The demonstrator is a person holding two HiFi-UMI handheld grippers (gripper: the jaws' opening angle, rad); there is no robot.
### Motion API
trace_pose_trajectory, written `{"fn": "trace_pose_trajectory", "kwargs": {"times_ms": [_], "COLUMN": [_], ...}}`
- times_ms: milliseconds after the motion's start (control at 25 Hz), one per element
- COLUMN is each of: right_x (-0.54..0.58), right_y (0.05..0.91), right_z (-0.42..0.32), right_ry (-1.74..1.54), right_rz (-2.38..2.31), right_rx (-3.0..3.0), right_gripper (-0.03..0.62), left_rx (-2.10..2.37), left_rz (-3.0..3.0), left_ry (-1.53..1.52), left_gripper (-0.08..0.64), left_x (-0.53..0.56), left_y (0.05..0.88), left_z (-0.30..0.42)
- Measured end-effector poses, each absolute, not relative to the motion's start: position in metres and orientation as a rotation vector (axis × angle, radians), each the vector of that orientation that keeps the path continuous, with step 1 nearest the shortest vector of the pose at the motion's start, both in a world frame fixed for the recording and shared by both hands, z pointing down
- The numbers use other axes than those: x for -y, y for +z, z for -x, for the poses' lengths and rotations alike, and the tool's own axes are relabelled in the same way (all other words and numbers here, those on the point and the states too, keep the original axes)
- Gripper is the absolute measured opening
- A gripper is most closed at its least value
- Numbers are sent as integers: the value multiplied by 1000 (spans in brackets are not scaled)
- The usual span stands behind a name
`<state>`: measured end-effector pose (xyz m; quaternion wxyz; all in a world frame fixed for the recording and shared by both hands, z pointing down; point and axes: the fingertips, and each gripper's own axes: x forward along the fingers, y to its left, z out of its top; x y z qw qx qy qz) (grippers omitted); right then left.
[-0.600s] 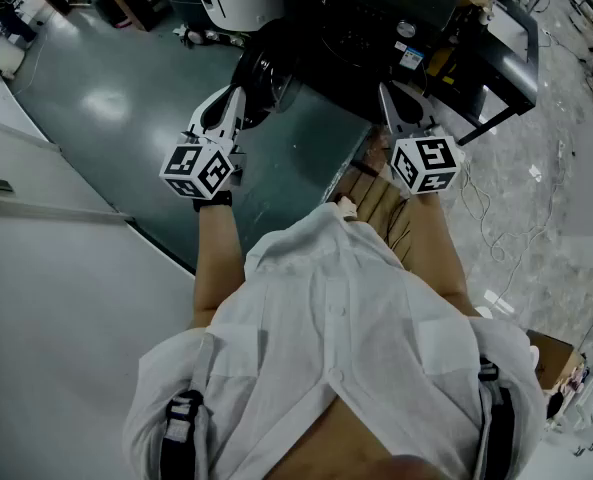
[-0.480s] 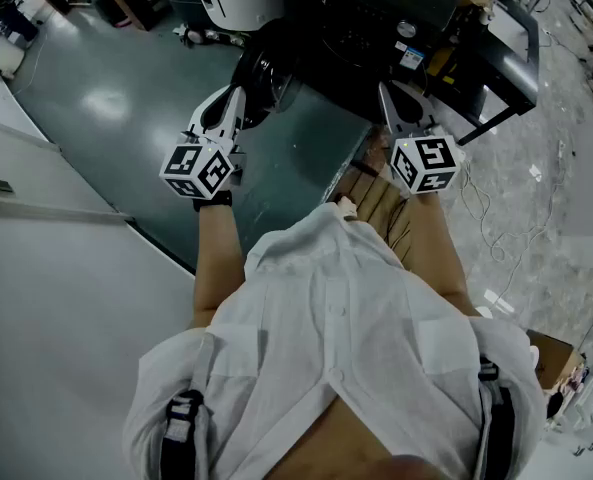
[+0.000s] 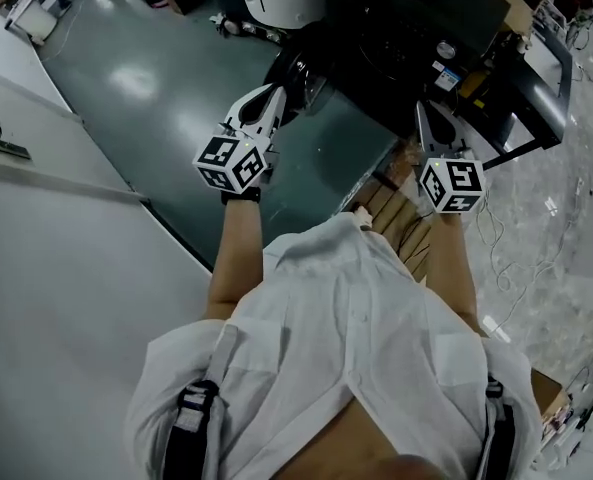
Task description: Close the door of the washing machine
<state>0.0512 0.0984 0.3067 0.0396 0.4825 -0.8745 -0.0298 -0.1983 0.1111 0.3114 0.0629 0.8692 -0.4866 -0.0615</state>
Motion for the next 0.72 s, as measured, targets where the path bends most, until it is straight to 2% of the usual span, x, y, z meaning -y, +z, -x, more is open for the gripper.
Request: {"fn": "trace_pose_trajectory", "kwargs": {"times_ms": [440,720], "right_x": [-54,7], "right_y": [319,332], "right_z": [-60,-78], "right_ry": [-67,-72], "right_rz": [-1438,-1330], "right_rx": [2697,2698], "right_gripper": [29,30], "left_rx": [1478,1498], "left_rz": [-2588,-2536], "left_ry": [-184,-183], "left_gripper": [17,18], "left_x": [-87,-35], "left_y": [328,347], "left_z": [191,162]}}
